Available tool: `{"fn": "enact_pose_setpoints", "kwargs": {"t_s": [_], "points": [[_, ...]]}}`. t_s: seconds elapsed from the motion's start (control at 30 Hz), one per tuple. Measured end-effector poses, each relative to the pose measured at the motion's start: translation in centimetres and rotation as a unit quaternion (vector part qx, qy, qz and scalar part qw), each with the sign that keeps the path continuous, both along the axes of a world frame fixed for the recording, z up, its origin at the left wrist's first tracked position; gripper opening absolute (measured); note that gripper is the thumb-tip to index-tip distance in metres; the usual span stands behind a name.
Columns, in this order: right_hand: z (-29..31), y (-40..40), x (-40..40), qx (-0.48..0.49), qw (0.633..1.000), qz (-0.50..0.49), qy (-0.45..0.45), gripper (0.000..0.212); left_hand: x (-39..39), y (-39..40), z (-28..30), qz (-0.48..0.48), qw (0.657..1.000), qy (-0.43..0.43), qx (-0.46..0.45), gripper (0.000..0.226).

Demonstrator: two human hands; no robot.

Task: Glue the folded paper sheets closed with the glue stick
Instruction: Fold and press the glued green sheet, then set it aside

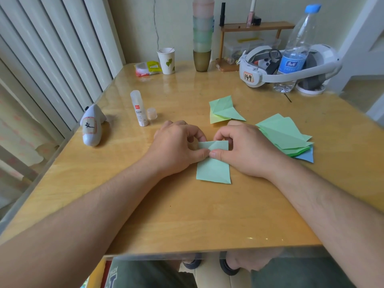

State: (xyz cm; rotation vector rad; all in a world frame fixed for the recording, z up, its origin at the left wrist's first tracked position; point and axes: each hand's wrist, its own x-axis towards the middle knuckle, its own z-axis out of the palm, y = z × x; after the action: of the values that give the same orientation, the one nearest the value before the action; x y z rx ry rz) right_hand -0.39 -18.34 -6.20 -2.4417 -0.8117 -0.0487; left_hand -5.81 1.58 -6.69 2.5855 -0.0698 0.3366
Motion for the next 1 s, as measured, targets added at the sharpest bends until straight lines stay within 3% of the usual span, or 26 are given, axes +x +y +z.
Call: {"fn": "enact_pose_setpoints", "kwargs": {"t_s": [0.57,0.77,1.0], "points": [[-0.2,0.2,0.7,0.006,0.999,-0.031,-0.013,0.024,0.7,0.0,-0.5,0.050,0.998,-0.002,0.028,0.023],[-0.4,0.1,1.0,0.009,0.999,-0.026,-0.016,0.010,0.8,-0.1,-0.7,0.082,0.996,-0.009,0.027,0.015],[-0.9,0.4,1.3,0.004,0.998,-0.027,-0.050,0.008,1.2,-0.1,-1.1,0.096,0.994,-0.027,0.038,0.013]]}}
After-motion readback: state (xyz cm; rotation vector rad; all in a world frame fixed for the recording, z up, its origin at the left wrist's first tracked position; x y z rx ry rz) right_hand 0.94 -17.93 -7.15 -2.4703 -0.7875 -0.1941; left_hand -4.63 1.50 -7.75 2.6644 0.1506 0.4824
